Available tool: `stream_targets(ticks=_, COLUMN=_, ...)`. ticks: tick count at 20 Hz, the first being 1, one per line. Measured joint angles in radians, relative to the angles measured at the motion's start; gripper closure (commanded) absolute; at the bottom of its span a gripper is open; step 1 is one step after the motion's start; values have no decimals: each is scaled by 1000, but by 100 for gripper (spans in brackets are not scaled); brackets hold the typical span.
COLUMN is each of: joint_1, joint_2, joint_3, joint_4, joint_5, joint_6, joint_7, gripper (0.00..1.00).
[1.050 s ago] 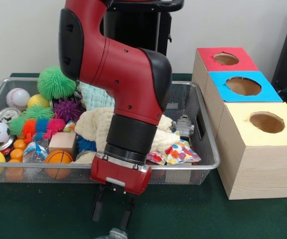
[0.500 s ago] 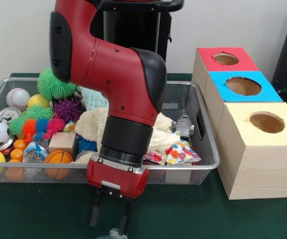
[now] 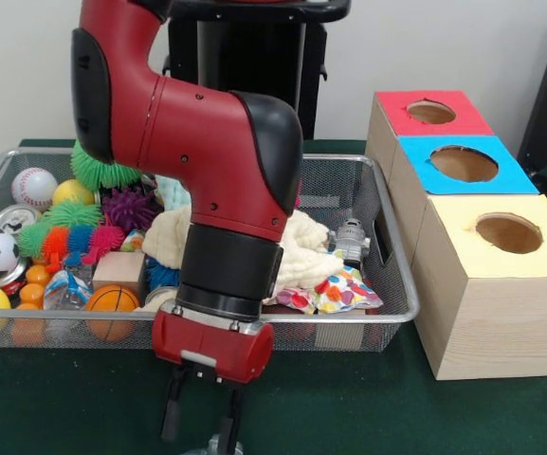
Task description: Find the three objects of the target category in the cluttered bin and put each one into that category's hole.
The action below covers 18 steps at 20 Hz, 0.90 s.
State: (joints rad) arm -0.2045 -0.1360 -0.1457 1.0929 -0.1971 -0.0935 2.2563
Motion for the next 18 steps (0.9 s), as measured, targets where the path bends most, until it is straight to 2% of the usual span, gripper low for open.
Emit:
stream_targets(ticks=14, joint_1=-34, joint_2=-6, joint_3=119, joint_4=21, joint_5=-13, joint_6=0, joint_7=0, gripper=0)
stream_targets(ticks=18, joint_1=-31, joint_2=-7, joint_3=125, joint_4=33, joint_5=-13, joint_6=0, joint_7=0, gripper=0)
